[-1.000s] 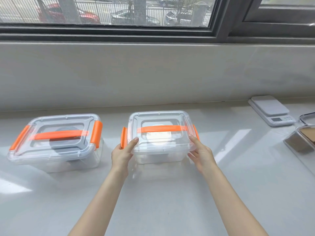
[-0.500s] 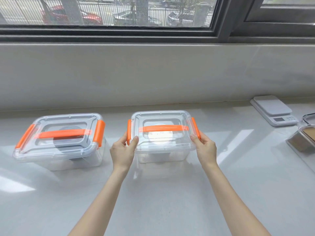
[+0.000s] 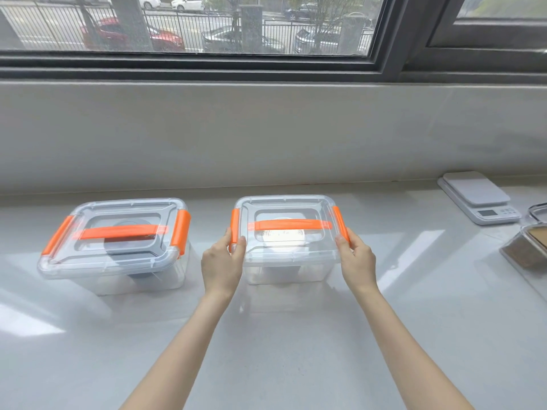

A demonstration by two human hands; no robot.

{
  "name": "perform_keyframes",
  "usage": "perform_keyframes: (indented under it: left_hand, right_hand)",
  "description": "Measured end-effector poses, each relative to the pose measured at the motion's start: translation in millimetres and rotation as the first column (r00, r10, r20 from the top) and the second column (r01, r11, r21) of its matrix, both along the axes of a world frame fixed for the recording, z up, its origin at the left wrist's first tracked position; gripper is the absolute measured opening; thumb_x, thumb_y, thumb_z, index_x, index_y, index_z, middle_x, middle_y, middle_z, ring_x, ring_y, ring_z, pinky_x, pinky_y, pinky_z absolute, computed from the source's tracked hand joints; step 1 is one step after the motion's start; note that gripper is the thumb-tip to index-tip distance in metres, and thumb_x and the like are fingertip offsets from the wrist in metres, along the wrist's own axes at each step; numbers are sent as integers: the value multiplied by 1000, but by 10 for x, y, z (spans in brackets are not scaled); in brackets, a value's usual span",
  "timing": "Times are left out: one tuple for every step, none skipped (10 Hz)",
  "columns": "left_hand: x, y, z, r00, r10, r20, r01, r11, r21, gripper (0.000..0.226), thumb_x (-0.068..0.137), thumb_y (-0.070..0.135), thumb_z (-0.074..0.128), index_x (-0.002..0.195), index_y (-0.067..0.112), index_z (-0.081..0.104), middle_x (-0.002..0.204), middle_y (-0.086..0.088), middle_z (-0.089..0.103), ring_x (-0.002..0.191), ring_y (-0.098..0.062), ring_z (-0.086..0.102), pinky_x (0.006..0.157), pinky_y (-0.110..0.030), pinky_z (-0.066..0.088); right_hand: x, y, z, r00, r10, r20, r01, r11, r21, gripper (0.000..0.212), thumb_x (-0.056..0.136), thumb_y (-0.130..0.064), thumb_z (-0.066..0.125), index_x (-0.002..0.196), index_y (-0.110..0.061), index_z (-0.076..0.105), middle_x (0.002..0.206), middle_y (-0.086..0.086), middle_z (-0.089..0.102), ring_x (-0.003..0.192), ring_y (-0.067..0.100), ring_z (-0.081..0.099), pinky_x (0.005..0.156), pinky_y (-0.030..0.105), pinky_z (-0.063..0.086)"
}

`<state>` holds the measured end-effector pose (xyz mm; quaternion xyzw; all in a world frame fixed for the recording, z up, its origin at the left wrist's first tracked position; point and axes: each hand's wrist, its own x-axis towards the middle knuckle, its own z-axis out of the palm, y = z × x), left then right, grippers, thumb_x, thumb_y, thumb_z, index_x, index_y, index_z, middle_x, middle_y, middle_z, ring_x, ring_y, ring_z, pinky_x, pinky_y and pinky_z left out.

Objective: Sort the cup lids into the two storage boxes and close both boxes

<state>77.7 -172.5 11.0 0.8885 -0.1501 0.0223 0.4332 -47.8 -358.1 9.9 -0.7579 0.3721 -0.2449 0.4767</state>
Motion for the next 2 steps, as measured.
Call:
perform_keyframes:
  left_hand:
    - [-8, 9, 20, 996, -71, 47, 61, 982, 177, 36, 94, 28, 40, 120, 10, 56, 83, -12, 65, 81, -33, 57, 66, -36, 39]
    - [22, 14, 37, 989, -139, 53, 118, 950, 288, 57, 94, 38, 37, 144, 14, 27, 150, -14, 36, 136, -32, 36, 105, -40, 33]
  right_hand:
    - [62, 5, 2, 997, -15, -73, 16, 1000, 21, 26, 94, -22, 39, 114, -13, 54, 100, 9, 60, 97, 30, 53, 78, 36, 43]
    - [134, 2, 40, 984, -93, -152, 88, 995, -38, 50, 95, -25, 37, 141, -10, 27, 139, 11, 46, 132, 32, 34, 107, 47, 31]
